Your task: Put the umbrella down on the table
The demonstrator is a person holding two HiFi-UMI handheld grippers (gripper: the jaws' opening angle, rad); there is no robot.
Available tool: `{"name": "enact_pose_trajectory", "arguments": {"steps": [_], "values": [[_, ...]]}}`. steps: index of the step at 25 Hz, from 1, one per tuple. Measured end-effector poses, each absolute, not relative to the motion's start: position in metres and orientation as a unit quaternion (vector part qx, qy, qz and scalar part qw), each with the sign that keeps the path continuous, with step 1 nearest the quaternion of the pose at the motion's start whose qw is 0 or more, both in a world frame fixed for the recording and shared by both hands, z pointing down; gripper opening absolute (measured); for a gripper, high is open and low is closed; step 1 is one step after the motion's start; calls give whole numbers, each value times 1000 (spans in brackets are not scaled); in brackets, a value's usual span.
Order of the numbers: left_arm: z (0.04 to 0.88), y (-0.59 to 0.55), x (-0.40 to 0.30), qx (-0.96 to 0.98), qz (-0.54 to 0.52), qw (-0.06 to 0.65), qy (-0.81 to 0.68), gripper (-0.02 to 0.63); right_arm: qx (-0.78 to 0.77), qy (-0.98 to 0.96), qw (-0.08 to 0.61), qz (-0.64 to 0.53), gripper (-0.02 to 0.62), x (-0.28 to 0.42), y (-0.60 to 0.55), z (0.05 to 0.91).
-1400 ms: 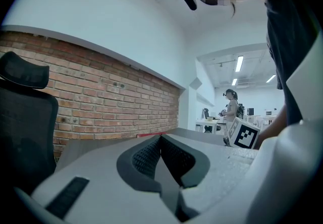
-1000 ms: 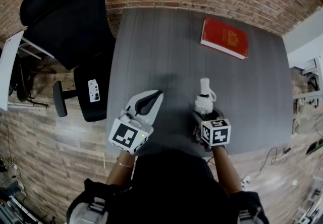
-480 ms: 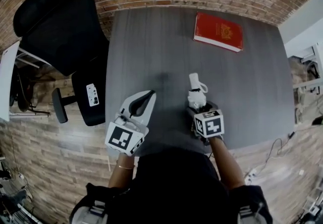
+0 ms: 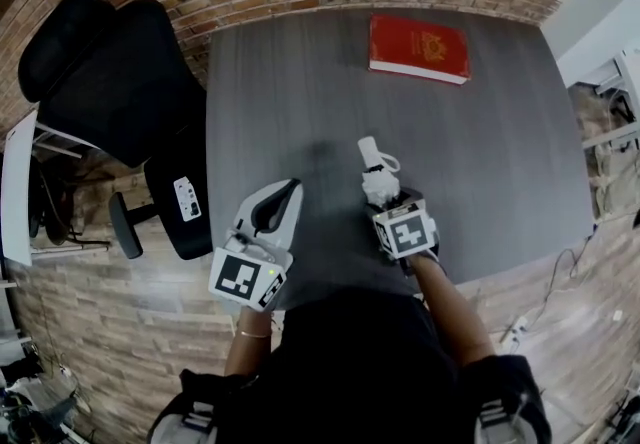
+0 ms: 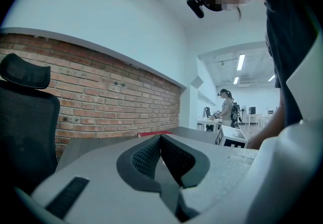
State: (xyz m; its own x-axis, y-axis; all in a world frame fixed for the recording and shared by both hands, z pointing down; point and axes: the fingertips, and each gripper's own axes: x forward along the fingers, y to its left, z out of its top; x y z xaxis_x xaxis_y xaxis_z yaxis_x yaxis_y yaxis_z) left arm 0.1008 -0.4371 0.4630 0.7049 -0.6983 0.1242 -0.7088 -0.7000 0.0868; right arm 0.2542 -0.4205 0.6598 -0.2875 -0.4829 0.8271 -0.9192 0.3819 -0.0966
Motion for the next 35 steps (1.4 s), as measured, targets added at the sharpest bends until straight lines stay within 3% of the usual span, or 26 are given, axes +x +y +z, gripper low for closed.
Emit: {"name": "enact_pose_trajectory", "arguments": {"steps": [23, 35], "values": [[459, -427, 94, 921, 38, 59, -382, 3, 449, -741, 418, 273, 304, 231, -414, 679], [454, -424, 88, 922, 35, 52, -383, 3, 460, -742, 416, 256, 368, 235, -416, 665]]}}
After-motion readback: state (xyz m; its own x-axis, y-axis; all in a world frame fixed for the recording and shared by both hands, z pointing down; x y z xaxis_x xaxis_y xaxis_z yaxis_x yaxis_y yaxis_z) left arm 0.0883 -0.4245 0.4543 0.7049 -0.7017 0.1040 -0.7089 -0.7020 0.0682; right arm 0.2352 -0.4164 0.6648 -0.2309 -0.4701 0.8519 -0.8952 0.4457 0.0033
